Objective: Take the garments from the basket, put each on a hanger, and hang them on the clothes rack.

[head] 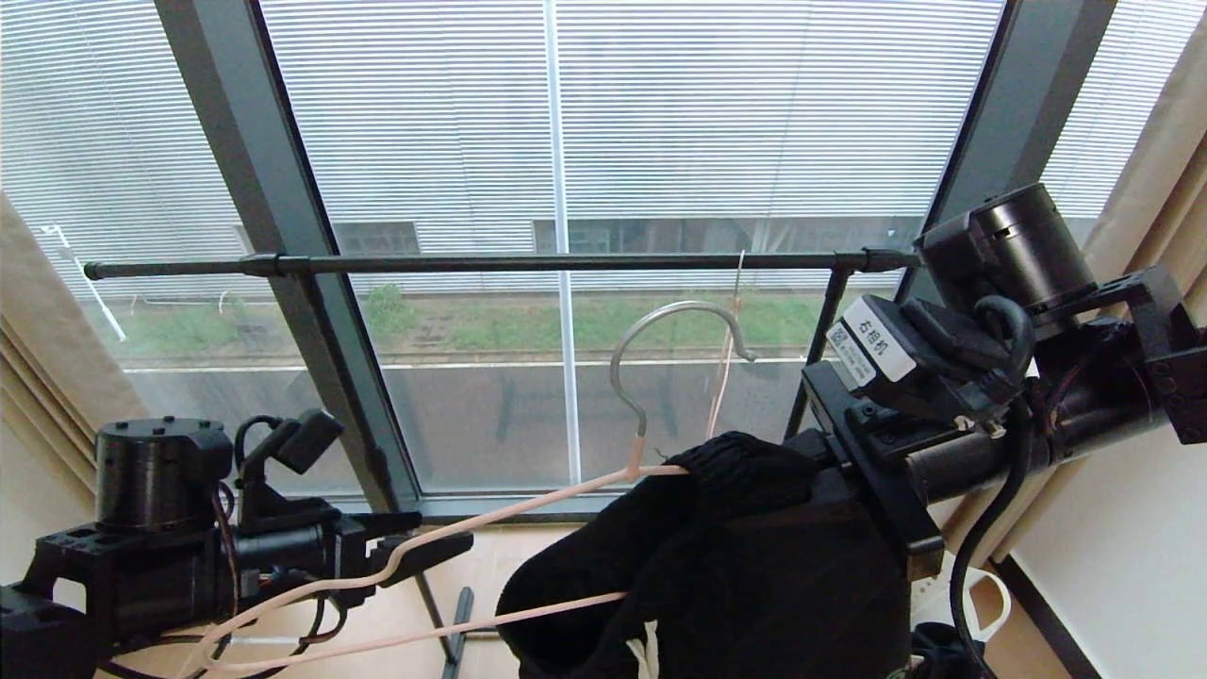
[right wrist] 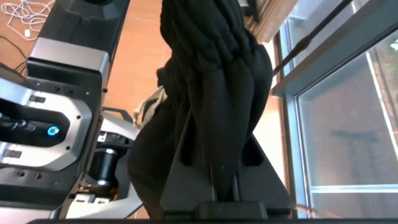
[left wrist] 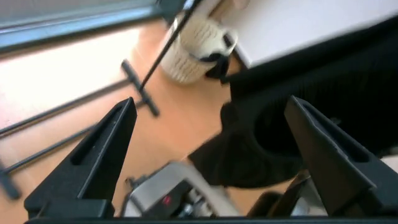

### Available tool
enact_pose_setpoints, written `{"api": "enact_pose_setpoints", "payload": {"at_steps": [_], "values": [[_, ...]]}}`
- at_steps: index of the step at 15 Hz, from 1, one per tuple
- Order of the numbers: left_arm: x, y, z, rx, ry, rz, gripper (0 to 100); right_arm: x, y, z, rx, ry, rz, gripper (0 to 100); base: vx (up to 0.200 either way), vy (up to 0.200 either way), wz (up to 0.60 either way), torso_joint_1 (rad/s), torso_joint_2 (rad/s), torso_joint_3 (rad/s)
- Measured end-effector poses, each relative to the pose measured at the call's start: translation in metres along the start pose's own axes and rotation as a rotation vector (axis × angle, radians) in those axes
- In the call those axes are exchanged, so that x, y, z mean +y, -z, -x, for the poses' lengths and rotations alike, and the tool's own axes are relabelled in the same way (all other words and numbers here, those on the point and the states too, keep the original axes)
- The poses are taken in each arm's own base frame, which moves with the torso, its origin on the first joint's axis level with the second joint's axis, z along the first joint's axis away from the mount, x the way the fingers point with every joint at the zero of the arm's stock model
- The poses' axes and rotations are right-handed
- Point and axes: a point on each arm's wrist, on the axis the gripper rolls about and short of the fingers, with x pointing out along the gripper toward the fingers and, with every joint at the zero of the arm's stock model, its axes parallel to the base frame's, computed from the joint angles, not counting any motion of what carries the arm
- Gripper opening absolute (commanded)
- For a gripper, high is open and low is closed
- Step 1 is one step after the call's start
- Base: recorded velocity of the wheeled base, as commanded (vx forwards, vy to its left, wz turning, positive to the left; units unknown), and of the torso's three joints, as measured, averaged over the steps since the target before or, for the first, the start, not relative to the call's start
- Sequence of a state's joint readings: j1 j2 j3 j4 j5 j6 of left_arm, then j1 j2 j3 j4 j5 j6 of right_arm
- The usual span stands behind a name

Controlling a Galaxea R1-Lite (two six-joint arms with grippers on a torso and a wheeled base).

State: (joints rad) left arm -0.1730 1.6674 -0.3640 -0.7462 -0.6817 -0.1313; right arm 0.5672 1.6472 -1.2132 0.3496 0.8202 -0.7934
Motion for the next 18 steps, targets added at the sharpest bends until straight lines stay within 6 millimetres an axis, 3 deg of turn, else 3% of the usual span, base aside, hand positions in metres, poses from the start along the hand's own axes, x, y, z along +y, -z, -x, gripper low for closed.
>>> {"api": "enact_pose_setpoints", "payload": {"at_steps": [4,12,13,18], "values": [[-0.017,0.013,-0.013,0.078,0.055,-0.025,100,0.001,-0.002,-0.002,-0.013,-0.010,0.003,0,0.000,0.000,0.00,0.000,0.00,0.000],[-0.020,0.024,-0.025,0.139,0.059,-0.020,100,0.006,-0.006,0.001,-0.073,-0.027,0.033,0,0.000,0.000,0.00,0.000,0.00,0.000],[-0.020,0.025,-0.027,0.143,0.033,-0.023,0,0.006,-0.005,0.000,-0.086,-0.027,0.037,0,0.000,0.000,0.00,0.000,0.00,0.000],[-0.019,0.025,-0.030,0.147,0.018,-0.024,0,0.008,0.005,0.006,-0.083,0.000,0.013,0,0.000,0.000,0.00,0.000,0.00,0.000]]}}
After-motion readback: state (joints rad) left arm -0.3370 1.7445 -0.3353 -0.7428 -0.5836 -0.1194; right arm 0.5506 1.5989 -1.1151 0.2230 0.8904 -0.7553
